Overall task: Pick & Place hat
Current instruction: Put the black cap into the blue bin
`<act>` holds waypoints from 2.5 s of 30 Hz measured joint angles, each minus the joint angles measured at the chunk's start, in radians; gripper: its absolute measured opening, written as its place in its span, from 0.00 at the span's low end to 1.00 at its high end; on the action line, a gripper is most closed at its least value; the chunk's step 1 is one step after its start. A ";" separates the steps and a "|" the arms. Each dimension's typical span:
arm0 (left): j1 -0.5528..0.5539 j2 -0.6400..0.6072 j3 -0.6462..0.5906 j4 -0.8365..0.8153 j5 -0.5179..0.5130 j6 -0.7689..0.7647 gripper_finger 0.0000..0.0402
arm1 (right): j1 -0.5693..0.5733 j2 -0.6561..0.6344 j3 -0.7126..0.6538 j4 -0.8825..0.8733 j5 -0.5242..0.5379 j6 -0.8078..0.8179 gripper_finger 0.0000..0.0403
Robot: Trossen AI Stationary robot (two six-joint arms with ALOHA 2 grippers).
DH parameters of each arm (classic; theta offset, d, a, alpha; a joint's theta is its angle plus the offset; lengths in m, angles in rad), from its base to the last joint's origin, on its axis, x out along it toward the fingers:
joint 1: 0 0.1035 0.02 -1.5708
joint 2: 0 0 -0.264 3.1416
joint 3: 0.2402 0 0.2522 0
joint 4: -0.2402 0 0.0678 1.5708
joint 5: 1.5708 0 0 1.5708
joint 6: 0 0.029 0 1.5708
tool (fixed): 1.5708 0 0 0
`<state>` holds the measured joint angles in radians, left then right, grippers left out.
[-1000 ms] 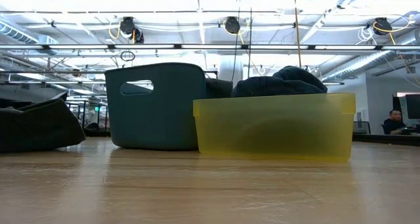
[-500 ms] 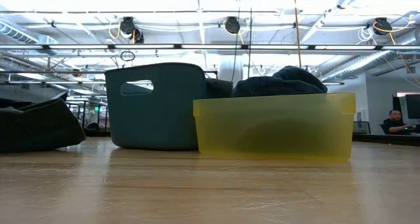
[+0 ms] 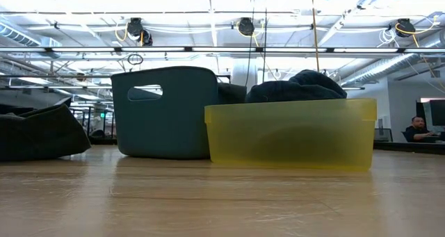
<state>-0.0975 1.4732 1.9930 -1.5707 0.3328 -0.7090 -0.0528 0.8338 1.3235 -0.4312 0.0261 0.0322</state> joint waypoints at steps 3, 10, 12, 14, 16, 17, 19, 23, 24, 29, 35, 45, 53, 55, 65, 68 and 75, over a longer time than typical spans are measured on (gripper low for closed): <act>-0.043 -0.004 0.000 -0.001 0.007 -0.025 0.85 | 0.000 0.006 0.000 0.000 0.000 0.000 0.81; -0.178 -0.003 0.000 0.000 -0.011 -0.141 0.85 | 0.000 0.024 0.000 0.000 0.000 0.000 0.81; -0.222 -0.003 0.000 0.000 -0.036 -0.175 0.85 | 0.000 0.031 0.000 0.000 0.000 0.000 0.81; -0.260 -0.003 0.000 0.000 -0.074 -0.210 0.85 | 0.000 0.036 0.000 0.000 0.000 0.000 0.81; -0.293 -0.003 0.000 0.000 -0.114 -0.250 0.85 | 0.000 0.042 0.000 0.000 0.000 0.000 0.81; -0.311 -0.003 0.000 0.000 -0.135 -0.268 0.85 | 0.000 0.045 0.000 0.000 -0.001 0.000 0.81; -0.344 -0.003 0.000 0.000 -0.172 -0.302 0.85 | 0.000 0.051 0.000 0.000 -0.001 0.000 0.81; -0.395 -0.003 -0.022 0.001 -0.233 -0.341 0.85 | 0.000 0.063 0.000 0.000 -0.001 0.000 0.81; -0.404 -0.003 -0.034 0.001 -0.244 -0.349 0.85 | 0.000 0.066 0.000 0.000 -0.001 0.000 0.81; -0.456 -0.003 -0.111 0.000 -0.304 -0.383 0.85 | 0.000 0.083 0.000 0.000 -0.001 0.000 0.81; -0.495 -0.002 -0.189 0.000 -0.361 -0.412 0.85 | 0.000 0.104 0.000 0.000 -0.001 0.000 0.81; -0.486 -0.002 -0.243 0.000 -0.379 -0.445 0.85 | 0.000 0.140 0.000 0.000 -0.001 0.000 0.81; -0.481 -0.002 -0.243 0.000 -0.395 -0.473 0.85 | 0.000 0.086 -0.091 0.057 0.012 0.034 0.81; -0.481 -0.002 -0.243 0.000 -0.395 -0.485 0.85 | 0.000 0.035 -0.176 0.100 0.048 0.041 0.81; -0.482 -0.002 -0.243 0.000 -0.419 -0.522 0.85 | -0.007 -0.262 -0.570 0.337 0.052 0.049 0.81; -0.482 -0.002 -0.243 0.000 -0.439 -0.532 0.85 | -0.007 -0.336 -0.660 0.345 0.052 0.068 0.81; -0.503 0.001 -0.243 0.000 -0.439 -0.536 0.85 | -0.006 -0.482 -0.840 0.393 0.051 0.114 0.81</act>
<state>-0.6005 1.4745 1.7496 -1.5708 -0.1066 -1.2450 -0.0593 0.3515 0.4835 -0.0385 0.0772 0.1465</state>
